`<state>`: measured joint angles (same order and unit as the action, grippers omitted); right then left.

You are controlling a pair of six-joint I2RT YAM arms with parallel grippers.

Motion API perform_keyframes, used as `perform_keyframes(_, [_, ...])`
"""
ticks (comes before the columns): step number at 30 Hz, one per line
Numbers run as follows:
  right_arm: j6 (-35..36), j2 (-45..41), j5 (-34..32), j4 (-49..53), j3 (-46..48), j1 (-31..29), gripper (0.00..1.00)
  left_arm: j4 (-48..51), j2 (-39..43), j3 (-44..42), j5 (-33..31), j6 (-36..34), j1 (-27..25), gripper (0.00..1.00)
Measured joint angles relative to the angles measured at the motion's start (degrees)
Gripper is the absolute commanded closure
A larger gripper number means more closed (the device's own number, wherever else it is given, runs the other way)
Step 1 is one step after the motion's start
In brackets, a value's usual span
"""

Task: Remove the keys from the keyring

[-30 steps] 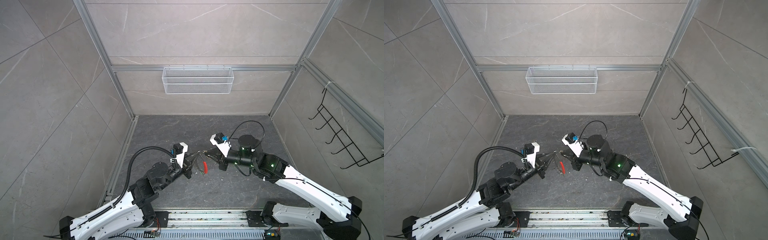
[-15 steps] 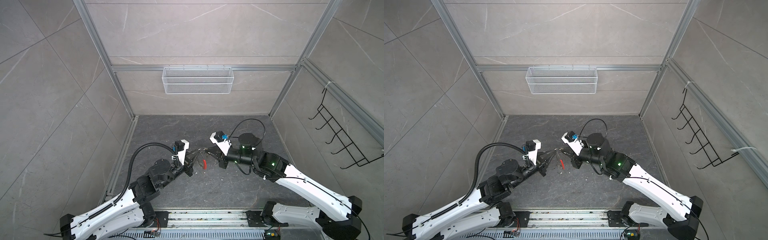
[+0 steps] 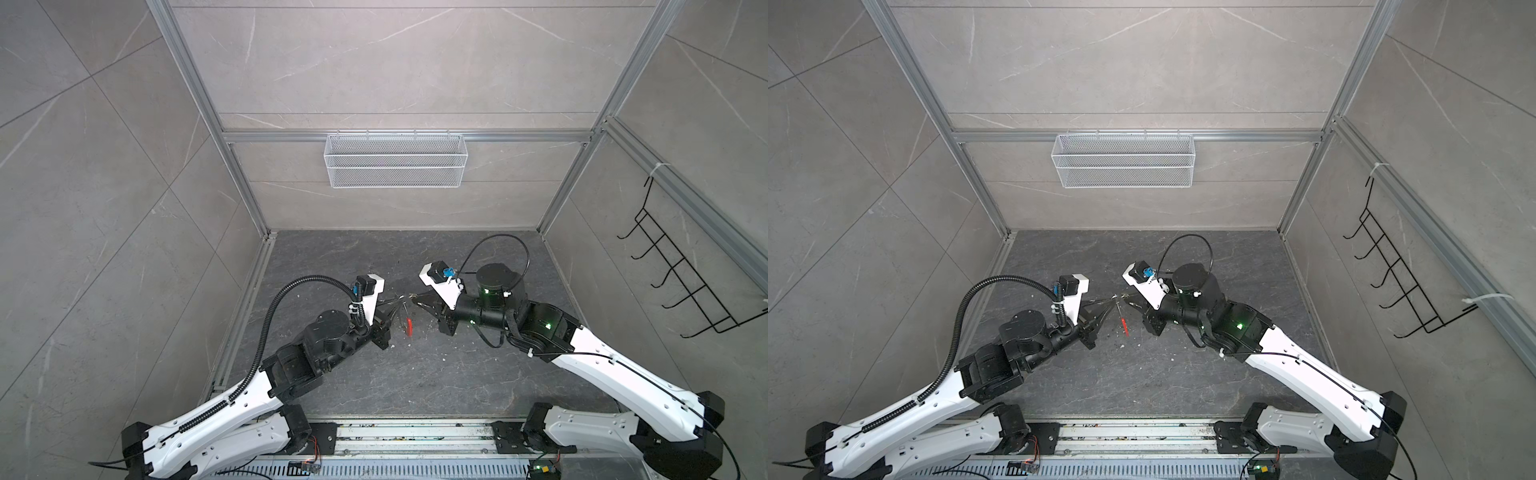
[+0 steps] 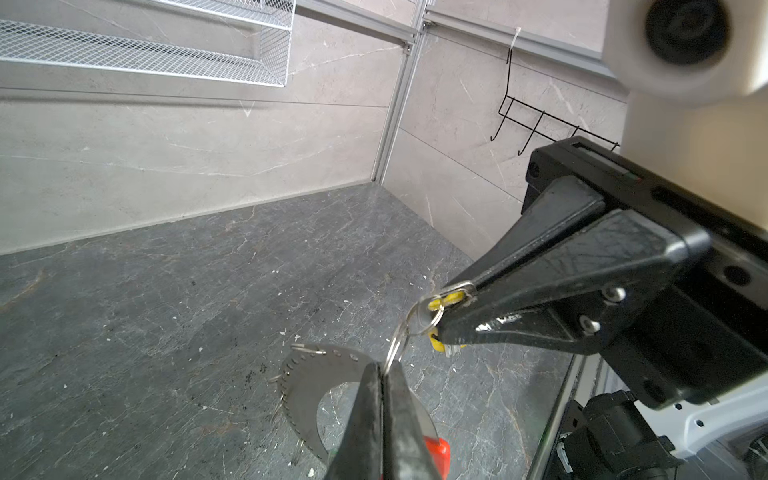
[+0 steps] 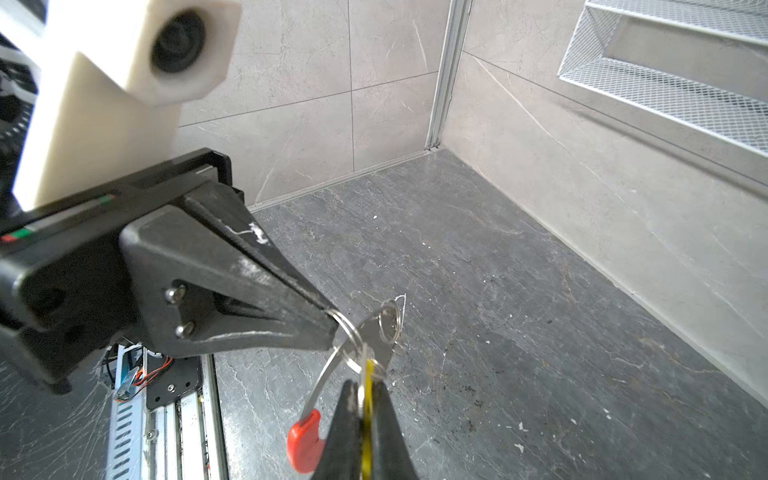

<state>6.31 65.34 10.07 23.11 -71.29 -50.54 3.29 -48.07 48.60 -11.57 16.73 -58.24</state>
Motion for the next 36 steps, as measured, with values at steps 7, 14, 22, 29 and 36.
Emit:
perform_keyframes(7, [3.5, 0.0, -1.0, 2.3, -1.2, 0.0, 1.0, 1.5, -0.9, 1.2, 0.7, 0.2, 0.0, 1.0])
perform_keyframes(14, [7.8, 0.0, -1.8, 2.7, -1.3, 0.0, 1.0, 1.6, -1.1, 1.2, 1.7, 0.4, 0.0, 1.0])
perform_keyframes(22, [11.8, 0.3, -2.6, 2.9, -2.0, -0.1, 1.0, 1.7, -2.4, 2.0, 2.4, 0.7, 0.1, 1.0])
perform_keyframes(29, [15.0, 2.5, -4.2, 4.1, -5.6, -1.4, 1.0, 2.1, -2.9, 2.8, 2.7, 0.8, 0.5, 1.0])
perform_keyframes(36, [16.9, 3.8, -5.3, 6.2, -8.3, -2.5, 1.0, 2.6, -3.3, 2.9, 2.7, 0.8, 0.7, 1.0])
